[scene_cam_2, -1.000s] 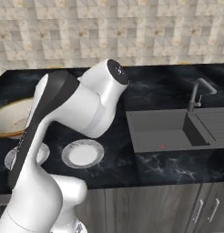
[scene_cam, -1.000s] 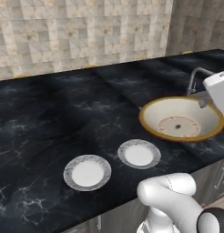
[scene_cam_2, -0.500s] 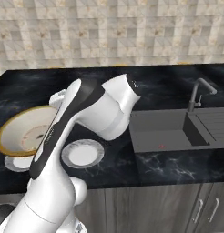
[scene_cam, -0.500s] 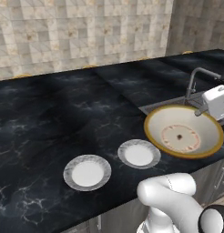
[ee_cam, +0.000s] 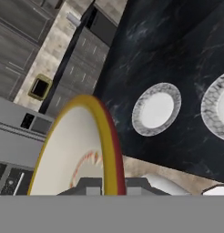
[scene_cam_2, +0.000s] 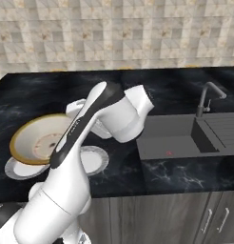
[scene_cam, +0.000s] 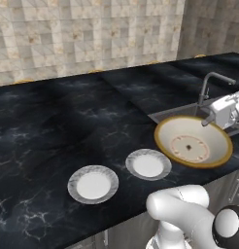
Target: Move the bowls from the cabinet to the plates on the dining table.
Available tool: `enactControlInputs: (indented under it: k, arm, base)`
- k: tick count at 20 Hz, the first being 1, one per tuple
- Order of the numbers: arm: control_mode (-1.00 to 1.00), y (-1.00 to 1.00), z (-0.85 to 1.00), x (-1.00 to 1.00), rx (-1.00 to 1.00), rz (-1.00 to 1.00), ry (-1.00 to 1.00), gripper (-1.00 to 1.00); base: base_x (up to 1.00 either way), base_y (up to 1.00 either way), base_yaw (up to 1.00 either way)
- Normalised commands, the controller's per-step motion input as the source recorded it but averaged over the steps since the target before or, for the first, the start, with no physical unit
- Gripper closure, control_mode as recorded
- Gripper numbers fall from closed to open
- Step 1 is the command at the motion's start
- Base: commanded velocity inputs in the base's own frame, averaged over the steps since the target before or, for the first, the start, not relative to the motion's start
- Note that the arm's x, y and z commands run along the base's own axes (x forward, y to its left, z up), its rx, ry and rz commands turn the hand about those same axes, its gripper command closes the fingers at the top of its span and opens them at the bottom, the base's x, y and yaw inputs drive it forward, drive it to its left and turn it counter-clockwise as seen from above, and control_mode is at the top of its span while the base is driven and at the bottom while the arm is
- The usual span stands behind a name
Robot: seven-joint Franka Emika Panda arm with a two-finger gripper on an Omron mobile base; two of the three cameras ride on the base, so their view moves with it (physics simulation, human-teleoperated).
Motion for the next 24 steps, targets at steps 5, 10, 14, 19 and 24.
enactControlInputs:
  k: [5, 10, 14, 19, 24]
  arm:
    - [-1.00, 0.00, -0.25, 0.24, 0.02, 0.02, 0.01, 1.00]
    - [-1.00, 0.00, -0.23, 0.15, 0.00, 0.03, -0.04, 1.00]
    - [-1.00, 0.00, -0.22, 0.08, -0.01, 0.01, -0.06, 1.00]
    - [-1.00, 0.00, -0.27, 0.09, -0.04, -0.05, -0.07, 1.00]
    - [-1.00, 0.02, -0.23, 0.32, 0.02, -0.22, -0.02, 1.00]
  base:
    - [0.00, 0.00, 0.00]
    - [0.00, 0.00, 0.00]
    - [0.00, 0.00, 0.00]
    - [0.00, 0.00, 0.00]
    - [0.00, 0.00, 0.00]
